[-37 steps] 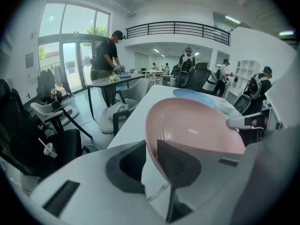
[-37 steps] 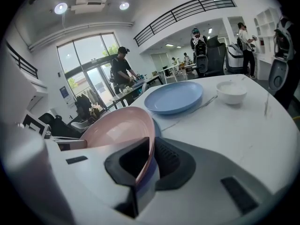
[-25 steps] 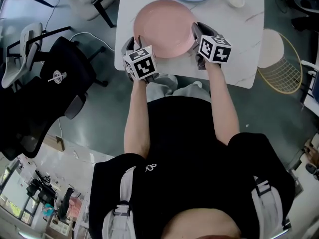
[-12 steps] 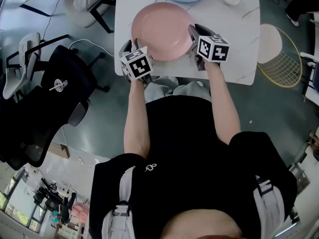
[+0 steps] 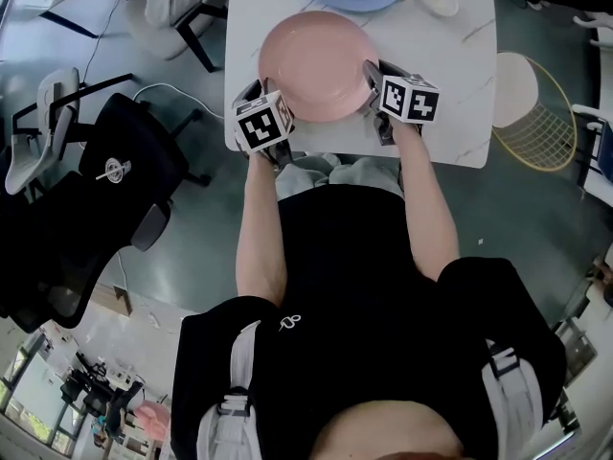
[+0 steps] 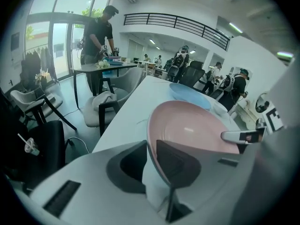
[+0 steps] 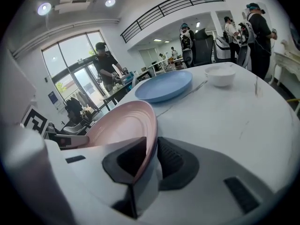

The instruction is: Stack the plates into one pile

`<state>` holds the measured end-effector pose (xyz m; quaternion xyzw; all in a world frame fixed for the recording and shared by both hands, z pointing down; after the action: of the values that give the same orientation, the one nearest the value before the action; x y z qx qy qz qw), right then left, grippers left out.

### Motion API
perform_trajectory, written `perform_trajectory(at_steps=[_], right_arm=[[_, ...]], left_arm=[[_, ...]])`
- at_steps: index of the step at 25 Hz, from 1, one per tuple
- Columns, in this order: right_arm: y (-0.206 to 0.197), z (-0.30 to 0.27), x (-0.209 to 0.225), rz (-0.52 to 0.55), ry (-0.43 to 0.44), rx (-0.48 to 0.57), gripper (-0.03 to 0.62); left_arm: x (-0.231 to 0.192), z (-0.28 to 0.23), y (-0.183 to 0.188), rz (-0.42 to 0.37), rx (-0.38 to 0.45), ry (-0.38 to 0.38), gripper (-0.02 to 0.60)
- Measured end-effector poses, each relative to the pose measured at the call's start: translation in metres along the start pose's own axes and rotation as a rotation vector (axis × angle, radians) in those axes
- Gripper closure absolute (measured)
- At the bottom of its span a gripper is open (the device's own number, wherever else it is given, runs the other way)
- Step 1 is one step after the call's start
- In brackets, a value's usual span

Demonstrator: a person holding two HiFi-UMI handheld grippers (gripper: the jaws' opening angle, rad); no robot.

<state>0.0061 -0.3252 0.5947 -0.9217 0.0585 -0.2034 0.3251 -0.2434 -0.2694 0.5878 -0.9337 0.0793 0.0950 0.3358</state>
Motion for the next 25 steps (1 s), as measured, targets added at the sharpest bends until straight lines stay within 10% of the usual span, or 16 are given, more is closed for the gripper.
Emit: perform_trajectory(at_steps=[25], right_arm=[[0.08,0.036,0.043,0.0,-0.107,0.114,0.503]], left_arm=[[0.071,-0.015,0.099,-0.029,0.108,-0.136,0.514]])
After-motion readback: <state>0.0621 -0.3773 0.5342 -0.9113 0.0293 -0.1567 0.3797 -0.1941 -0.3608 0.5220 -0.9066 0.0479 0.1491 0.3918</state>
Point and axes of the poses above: the fingertips, and each gripper's own axes: z backward along the fingers, x to its right, y out of its top, the point moved 2 cm from there along z, backward along the fingers, and after that the axes turned 3 degrees about -y, right-handed, at the moved point
